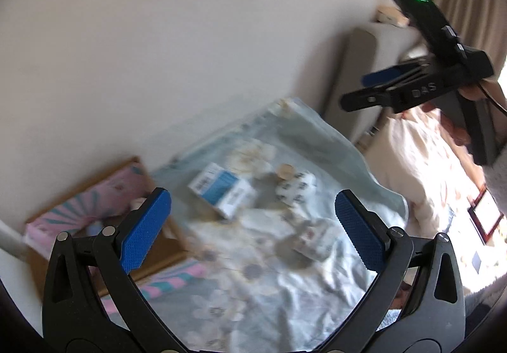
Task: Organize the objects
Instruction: 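Move both open tools back toward the diaper pack and plush on the bed, then grasp the white diaper pack with the left gripper while the right gripper grasps the spotted plush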
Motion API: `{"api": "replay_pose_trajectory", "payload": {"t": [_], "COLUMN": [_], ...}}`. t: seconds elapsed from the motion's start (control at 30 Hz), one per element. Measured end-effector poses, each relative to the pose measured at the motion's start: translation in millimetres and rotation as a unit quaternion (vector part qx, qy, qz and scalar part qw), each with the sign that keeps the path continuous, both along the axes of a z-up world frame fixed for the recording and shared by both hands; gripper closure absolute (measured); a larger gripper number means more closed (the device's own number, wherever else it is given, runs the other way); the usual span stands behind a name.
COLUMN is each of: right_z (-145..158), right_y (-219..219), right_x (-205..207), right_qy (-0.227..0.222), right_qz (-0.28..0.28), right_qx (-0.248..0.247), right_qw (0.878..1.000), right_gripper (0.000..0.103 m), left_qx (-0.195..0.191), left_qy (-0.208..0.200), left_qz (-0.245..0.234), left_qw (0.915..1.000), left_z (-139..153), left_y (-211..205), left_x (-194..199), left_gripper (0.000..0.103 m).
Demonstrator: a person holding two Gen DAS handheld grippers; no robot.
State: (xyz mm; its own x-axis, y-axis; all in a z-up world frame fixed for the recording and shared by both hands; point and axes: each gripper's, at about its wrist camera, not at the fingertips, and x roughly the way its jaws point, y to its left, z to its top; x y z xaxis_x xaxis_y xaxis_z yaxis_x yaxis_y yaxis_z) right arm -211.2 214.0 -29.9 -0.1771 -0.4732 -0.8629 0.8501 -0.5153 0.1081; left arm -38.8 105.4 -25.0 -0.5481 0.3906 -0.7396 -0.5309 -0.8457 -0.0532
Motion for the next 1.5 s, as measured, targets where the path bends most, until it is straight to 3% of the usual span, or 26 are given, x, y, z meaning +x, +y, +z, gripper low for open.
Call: {"api": "replay_pose_trajectory", "payload": {"t": [0.3, 0.47, 0.67, 1.2, 1.33, 1.5], "right_z": [-76, -118, -150, -182, -184, -188], "right_y": [9, 5, -5, -23, -25, -28], "right_x": [10, 17, 21, 19, 19, 18], "right_qy": [-0.005, -0.004, -0.002, -0.002, 0.001, -0.004], "right_qz": [0.065, 0.093, 0.115, 0.124, 0.124, 0.126], "right_qx": [0.013, 0.005, -0.006, -0.012, -0.014, -0.014], "right_qw": [0.998, 0.996, 0.993, 0.992, 0.992, 0.992], "right_gripper": [0.016, 0.016, 0.016, 0.017, 0.017, 0.029], "left_qx": [0.024, 0.017, 0.013, 0.035, 0.038, 0.036], "left_qy": [-0.013, -0.013, -0.023, -0.047, -0.056, -0.057], "left_qz": [-0.036, -0.046, -0.042, -0.018, -0.014, -0.015], "left_qw": [0.9990, 0.9987, 0.9987, 0.9981, 0.9976, 0.9976], "left_z": [-73, -118, -149, -183, -188, -192], "left_y": [50, 72, 85, 87, 87, 89], "left_x": [31, 49, 53, 38, 37, 35], "left_gripper": [0.000, 0.000, 0.002, 0.004, 0.011, 0.017]}}
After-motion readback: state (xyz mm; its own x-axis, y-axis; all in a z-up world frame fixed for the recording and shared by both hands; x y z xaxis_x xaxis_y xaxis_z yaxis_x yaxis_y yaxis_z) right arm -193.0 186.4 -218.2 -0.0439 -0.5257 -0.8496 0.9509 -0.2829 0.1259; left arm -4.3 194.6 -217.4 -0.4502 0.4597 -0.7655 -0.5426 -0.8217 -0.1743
